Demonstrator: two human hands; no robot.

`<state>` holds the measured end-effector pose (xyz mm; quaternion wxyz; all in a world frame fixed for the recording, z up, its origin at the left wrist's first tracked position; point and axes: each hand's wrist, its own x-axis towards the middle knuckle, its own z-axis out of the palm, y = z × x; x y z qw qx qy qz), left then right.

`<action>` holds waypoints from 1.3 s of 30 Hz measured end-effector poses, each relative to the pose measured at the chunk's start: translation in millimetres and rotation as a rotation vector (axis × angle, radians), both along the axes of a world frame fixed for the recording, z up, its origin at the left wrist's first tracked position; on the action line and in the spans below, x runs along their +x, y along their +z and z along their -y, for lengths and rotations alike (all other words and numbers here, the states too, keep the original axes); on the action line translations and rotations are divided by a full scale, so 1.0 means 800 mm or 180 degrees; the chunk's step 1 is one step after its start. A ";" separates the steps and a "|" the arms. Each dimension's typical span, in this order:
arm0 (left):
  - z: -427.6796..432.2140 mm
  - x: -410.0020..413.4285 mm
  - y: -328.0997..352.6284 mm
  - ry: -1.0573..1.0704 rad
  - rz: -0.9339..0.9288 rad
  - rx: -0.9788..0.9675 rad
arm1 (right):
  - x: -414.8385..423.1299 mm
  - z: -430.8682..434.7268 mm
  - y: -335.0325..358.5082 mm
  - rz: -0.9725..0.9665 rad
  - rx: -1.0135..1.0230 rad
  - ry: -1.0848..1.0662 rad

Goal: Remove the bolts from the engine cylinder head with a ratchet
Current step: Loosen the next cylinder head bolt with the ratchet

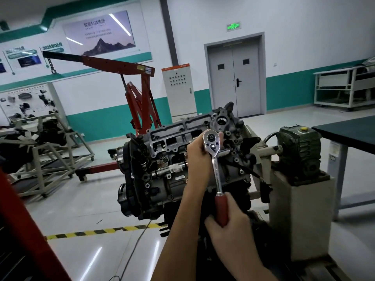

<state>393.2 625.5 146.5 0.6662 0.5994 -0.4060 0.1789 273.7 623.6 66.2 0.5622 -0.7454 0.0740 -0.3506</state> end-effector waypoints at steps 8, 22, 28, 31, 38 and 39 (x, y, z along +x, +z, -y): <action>-0.005 0.002 0.004 -0.0093 -0.0027 0.0160 | -0.038 0.120 0.057 -0.0714 -0.1766 0.0357; -0.008 0.000 -0.001 -0.0092 -0.0026 0.0136 | 0.008 -0.007 -0.003 -0.0003 -0.0094 0.0130; -0.004 0.007 0.008 -0.0057 0.0024 0.0361 | -0.040 0.142 0.065 -0.0783 -0.2036 0.0345; -0.002 0.008 0.010 -0.0019 0.0062 0.0386 | -0.033 0.177 0.096 -0.0802 -0.2593 0.0173; 0.002 0.001 0.002 0.0045 0.0074 0.0169 | -0.015 0.031 0.002 -0.0103 -0.0412 -0.0160; 0.001 -0.001 0.002 0.0036 0.0080 0.0161 | -0.004 0.007 -0.001 -0.0014 -0.0106 -0.0086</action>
